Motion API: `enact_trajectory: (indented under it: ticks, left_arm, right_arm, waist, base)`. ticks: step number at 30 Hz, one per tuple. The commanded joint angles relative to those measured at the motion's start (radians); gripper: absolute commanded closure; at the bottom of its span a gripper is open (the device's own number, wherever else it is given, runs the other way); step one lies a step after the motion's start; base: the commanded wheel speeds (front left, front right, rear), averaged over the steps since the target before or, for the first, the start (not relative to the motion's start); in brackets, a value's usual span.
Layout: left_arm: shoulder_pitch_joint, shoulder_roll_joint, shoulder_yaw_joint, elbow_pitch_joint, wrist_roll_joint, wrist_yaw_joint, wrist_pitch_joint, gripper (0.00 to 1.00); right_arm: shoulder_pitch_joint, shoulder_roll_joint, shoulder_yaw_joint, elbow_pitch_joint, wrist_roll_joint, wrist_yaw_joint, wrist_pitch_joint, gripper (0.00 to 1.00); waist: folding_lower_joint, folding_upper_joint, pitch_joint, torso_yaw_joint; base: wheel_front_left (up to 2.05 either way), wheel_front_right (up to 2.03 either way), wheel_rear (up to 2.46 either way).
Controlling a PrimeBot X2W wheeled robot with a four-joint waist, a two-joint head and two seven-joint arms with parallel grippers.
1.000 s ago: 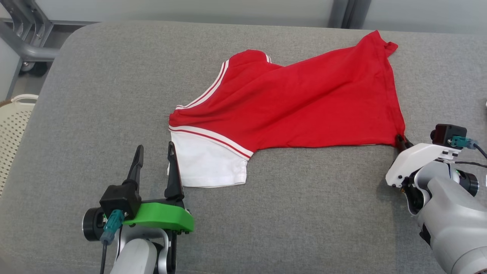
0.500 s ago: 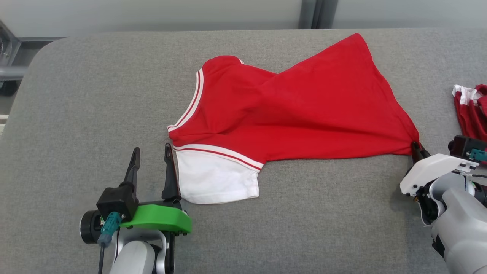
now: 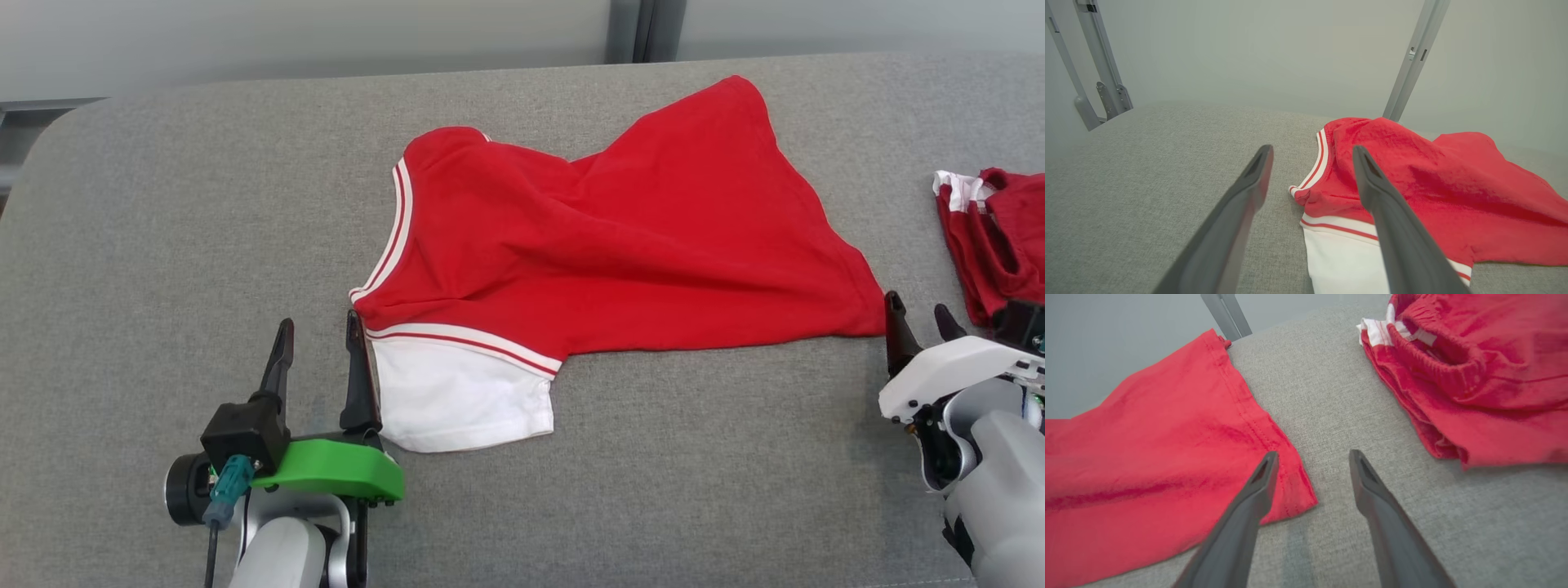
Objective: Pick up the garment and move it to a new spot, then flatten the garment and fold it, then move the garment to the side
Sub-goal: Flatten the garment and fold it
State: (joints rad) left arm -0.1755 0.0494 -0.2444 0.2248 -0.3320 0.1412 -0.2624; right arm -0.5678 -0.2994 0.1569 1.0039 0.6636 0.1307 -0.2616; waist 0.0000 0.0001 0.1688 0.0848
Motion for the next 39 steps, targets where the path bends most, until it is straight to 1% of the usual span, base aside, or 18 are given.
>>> enact_trajectory:
  ticks: [1, 6, 10, 15, 18, 23, 29, 34, 39]
  left_arm:
    - [0.009, 0.002, 0.006, -0.001, 0.007, -0.001, -0.002, 0.0]
    - [0.022, 0.002, 0.017, 0.004, 0.009, -0.008, -0.002, 0.0]
    - [0.029, 0.002, 0.027, -0.004, 0.01, -0.013, -0.002, 0.0]
    - [0.043, 0.002, 0.033, -0.01, 0.011, -0.015, -0.002, 0.0]
    - [0.047, 0.002, 0.038, -0.009, 0.014, -0.018, -0.002, 0.0]
    - [0.056, 0.002, 0.043, -0.001, 0.013, -0.026, -0.002, 0.0]
    - [0.075, 0.002, 0.046, 0.002, 0.007, -0.037, -0.002, 0.0]
    - [0.098, 0.005, 0.051, 0.001, 0.011, -0.048, -0.002, 0.0]
    - [0.122, 0.011, 0.052, -0.007, 0.018, -0.053, -0.002, 0.0]
  right_arm:
    - [0.019, -0.006, -0.006, -0.009, -0.01, 0.0, -0.005, 0.0]
    - [0.073, -0.014, -0.077, -0.11, -0.054, 0.0, -0.005, 0.0]
    - [0.13, -0.005, -0.151, -0.231, -0.118, 0.0, -0.004, 0.0]
    - [0.22, 0.039, -0.249, -0.44, -0.245, 0.0, -0.004, 0.0]
    - [0.274, 0.084, -0.278, -0.567, -0.316, 0.0, -0.004, 0.0]
    - [0.356, 0.14, -0.256, -0.756, -0.409, 0.0, 0.01, 0.0]
    - [0.435, 0.186, -0.197, -0.937, -0.473, 0.0, 0.049, 0.0]
    - [0.489, 0.213, -0.158, -1.006, -0.496, 0.0, 0.075, 0.0]
    - [0.518, 0.229, -0.136, -1.018, -0.519, 0.0, 0.081, 0.0]
  waist:
    - [0.0, -0.0001, -0.005, -0.004]
    - [0.0, -0.0001, -0.016, -0.015]
    - [0.0, -0.0001, -0.03, -0.025]
    - [0.0, -0.0001, -0.054, -0.042]
    - [0.0, -0.0001, -0.071, -0.053]
    - [0.0, -0.0001, -0.098, -0.063]
    - [0.0, -0.0001, -0.115, -0.06]
    - [0.0, -0.0001, -0.12, -0.049]
    - [0.0, -0.0001, -0.126, -0.041]
  base:
    - [0.0, 0.0, 0.0]
    - [0.0, 0.0, 0.0]
    - [0.0, 0.0, 0.0]
    - [0.0, 0.0, 0.0]
    - [0.0, 0.0, 0.0]
    - [0.0, 0.0, 0.0]
    - [0.0, 0.0, 0.0]
    - [0.0, 0.0, 0.0]
    - [0.0, 0.0, 0.0]
